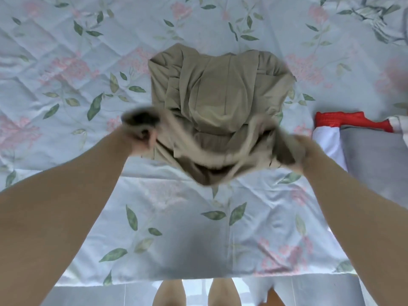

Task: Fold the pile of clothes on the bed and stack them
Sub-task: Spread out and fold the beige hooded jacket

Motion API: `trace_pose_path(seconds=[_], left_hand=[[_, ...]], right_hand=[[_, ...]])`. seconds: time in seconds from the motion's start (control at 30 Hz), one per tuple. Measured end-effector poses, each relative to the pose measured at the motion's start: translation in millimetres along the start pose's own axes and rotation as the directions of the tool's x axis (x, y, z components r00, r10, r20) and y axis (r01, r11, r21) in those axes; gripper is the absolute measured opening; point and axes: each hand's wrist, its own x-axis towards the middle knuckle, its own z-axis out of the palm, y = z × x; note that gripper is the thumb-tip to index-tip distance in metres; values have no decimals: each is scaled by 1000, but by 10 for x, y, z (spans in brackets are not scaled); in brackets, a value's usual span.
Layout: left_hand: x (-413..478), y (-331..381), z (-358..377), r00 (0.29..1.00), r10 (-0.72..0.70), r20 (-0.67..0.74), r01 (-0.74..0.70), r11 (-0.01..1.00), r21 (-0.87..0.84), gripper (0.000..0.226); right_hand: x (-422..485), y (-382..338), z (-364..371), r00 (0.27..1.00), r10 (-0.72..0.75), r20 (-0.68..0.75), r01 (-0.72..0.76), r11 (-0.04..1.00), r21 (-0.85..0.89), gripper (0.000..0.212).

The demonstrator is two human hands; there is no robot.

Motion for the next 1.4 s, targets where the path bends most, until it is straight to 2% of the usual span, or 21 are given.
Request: trace_pose_path(seconds=[0.03,0.07,0.1,0.13,0.17,0.2,0.27,0.33,0.4,0.5,0.57,0.63,0.8,0.9,0.97,1.03,1.1,1.17,1.27,1.33,1.4], left_hand=[[48,104,127,997,66,45,-48,948,-314,26],[91,186,240,983,161,92,-98,871,-481,27],[104,219,352,957,248,152,-138,847,-512,34],[133,237,439,940,294,175,-184,865,-467,42],[175,226,501,927,319,199,-255,922,-290,46],[216,175,567,912,341,227,-354,935,15,41],[398,34,585,901,375,218,-431,715,550,33],[679,-109,512,873,401,277,-439,402,804,47],[834,-262,435,843,322,430,-463,30,886,57],[938,-406,293,848,252,466,-296,-504,812,78],[996,-446,237,863,217,457,-175,-720,672,97],[1112,-498,174,847,192,496,-126,-834,538,103],[1377,-434,122,751,172,638,-137,-904,405,73],[1423,-283,216,662,219,717,-291,-806,515,46],[1374,-137,364,724,229,651,-343,-699,628,33],[1261,2,541,823,101,559,-342,-697,630,28],[1091,55,673,922,-158,353,-342,-759,554,23],[929,-1,678,931,-358,66,-343,-802,489,13],[749,-190,498,823,-508,-255,-279,-753,596,4],[733,-227,390,800,-560,-217,-215,-605,767,16],[805,-172,337,912,-405,67,-243,-402,883,20]], right_hand=[[48,-133,76,993,-107,58,82,939,333,16],[83,-238,134,974,-210,80,133,826,548,22],[99,-331,200,961,-261,87,151,764,627,34],[140,-389,255,959,-270,83,179,807,563,46],[204,-414,301,965,-253,70,205,893,401,53],[265,-393,347,974,-225,37,214,958,192,53],[400,-262,434,969,-246,-29,241,963,-122,43],[542,-97,486,926,-377,-28,340,864,-371,41],[768,72,461,886,-457,76,392,653,-648,54],[929,235,469,891,-427,152,221,116,-968,83],[964,277,496,907,-383,173,120,-159,-980,95],[1058,328,455,907,-376,192,77,-301,-951,98],[1290,296,308,807,-498,318,94,-423,-901,68],[1360,138,292,759,-526,383,212,-356,-910,50],[1345,69,299,781,-479,401,272,-318,-908,36],[1274,24,323,825,-424,374,271,-284,-920,25],[1145,-36,378,929,-240,283,222,-251,-942,30],[998,-34,405,973,121,196,225,-304,-926,30],[727,33,416,826,564,-22,239,-384,-892,17],[646,10,429,757,652,-33,159,-234,-959,25],[709,-20,492,871,461,168,164,49,-985,17]])
